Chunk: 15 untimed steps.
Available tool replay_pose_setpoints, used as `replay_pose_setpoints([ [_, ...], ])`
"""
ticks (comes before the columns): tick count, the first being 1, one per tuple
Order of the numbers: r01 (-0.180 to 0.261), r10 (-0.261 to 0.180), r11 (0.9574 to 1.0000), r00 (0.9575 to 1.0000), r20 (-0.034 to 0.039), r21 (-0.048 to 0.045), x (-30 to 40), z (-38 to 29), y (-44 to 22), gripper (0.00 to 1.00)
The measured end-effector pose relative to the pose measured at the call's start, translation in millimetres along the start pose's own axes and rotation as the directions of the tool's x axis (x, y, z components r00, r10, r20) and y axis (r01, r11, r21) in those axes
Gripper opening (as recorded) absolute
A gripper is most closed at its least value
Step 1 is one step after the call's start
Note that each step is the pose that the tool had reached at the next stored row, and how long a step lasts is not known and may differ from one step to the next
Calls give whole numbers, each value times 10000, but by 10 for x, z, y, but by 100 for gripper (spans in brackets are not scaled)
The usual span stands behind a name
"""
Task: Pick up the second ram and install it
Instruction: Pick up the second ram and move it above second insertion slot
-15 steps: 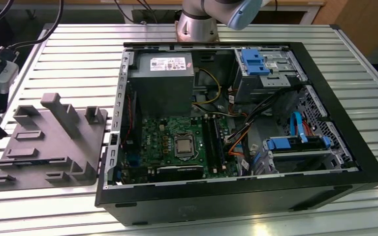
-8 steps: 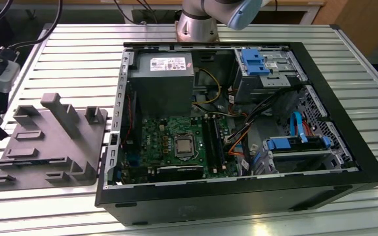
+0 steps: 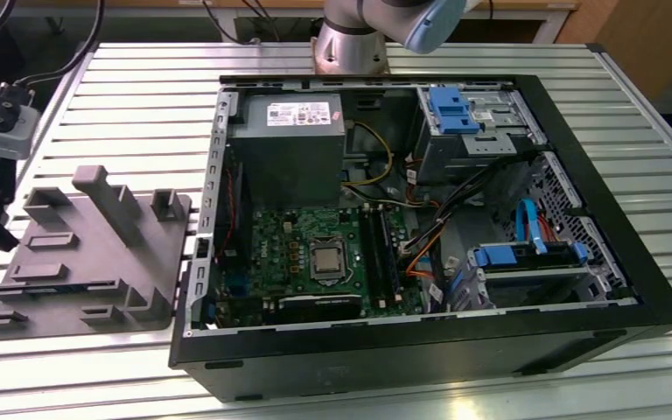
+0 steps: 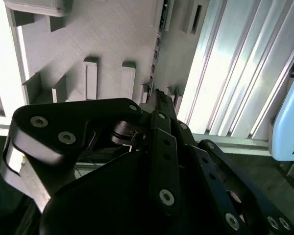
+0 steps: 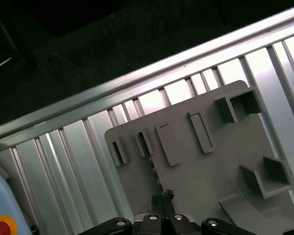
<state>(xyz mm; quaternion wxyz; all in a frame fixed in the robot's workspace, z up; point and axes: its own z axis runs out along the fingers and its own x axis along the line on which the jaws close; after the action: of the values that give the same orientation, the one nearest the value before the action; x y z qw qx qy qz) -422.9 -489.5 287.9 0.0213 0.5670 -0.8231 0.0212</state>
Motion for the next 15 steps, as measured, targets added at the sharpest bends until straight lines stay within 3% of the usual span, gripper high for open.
replay_pose_setpoints([
  [4, 582, -582, 9983, 9983, 6, 35, -3, 51, 0, 11],
  [10, 1273, -1273, 9918, 9919, 7, 77, -9, 151, 2, 11],
  [15, 1540, -1540, 9880, 9881, -7, 93, -9, 169, 2, 11],
])
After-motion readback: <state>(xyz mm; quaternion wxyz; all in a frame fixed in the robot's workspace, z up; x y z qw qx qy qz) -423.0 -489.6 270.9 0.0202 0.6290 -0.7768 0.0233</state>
